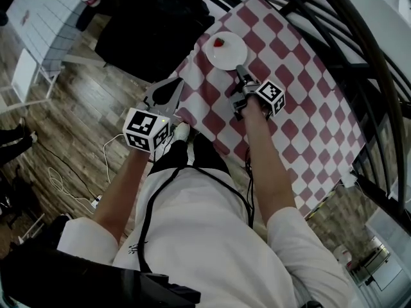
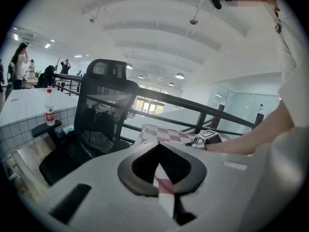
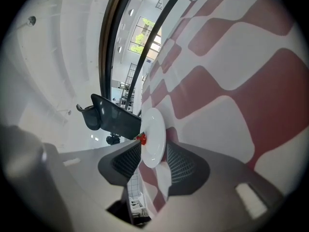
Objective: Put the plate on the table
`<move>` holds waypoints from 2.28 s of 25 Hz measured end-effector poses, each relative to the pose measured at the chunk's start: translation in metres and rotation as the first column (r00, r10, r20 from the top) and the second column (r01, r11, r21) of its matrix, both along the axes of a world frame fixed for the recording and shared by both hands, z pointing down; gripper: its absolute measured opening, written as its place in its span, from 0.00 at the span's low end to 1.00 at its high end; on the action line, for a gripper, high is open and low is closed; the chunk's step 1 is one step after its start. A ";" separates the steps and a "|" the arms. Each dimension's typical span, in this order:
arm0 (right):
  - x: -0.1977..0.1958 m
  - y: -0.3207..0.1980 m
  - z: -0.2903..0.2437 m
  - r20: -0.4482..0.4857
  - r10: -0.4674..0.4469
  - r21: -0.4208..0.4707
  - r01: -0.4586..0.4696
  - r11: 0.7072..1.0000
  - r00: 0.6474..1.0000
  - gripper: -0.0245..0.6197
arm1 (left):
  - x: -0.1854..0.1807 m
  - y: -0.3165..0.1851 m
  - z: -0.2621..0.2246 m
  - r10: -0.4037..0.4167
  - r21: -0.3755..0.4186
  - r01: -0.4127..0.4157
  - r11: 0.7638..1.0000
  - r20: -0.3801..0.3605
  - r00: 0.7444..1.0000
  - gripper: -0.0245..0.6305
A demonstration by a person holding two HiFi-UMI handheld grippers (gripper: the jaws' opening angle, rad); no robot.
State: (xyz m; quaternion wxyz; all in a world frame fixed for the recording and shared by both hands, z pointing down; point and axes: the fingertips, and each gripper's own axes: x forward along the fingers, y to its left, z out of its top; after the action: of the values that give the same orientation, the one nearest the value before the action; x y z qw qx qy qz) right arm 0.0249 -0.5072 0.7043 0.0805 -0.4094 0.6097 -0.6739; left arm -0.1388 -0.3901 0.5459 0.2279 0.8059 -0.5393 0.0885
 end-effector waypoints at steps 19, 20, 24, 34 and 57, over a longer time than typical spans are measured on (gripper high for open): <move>0.031 0.051 -0.056 0.015 0.046 0.128 -0.048 0.991 0.999 0.18 | 0.037 0.029 -0.058 0.139 0.096 -0.138 0.986 -0.006 0.990 0.05; 0.031 0.053 -0.060 0.016 0.051 0.135 -0.053 0.989 0.999 0.18 | 0.039 0.031 -0.062 0.149 0.101 -0.147 0.984 -0.010 0.989 0.05; 0.036 0.067 -0.074 0.028 0.058 0.161 -0.061 0.985 0.998 0.15 | 0.048 0.043 -0.078 0.180 0.122 -0.176 0.977 -0.023 0.983 0.05; 0.053 0.117 -0.118 0.046 0.075 0.252 -0.085 0.964 0.996 0.09 | 0.051 0.077 -0.097 0.230 0.149 -0.225 0.963 -0.017 0.973 0.05; 0.064 0.188 -0.235 -0.131 0.010 0.551 0.064 0.832 0.991 0.05 | 0.048 0.100 -0.133 0.263 0.218 -0.253 0.943 -0.018 0.965 0.05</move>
State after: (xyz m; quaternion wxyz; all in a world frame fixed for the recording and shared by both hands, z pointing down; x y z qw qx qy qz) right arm 0.0885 -0.3191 0.4697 0.1469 -0.4022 0.7883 -0.4419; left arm -0.0913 -0.2898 0.4131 0.1389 0.8912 -0.4300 0.0403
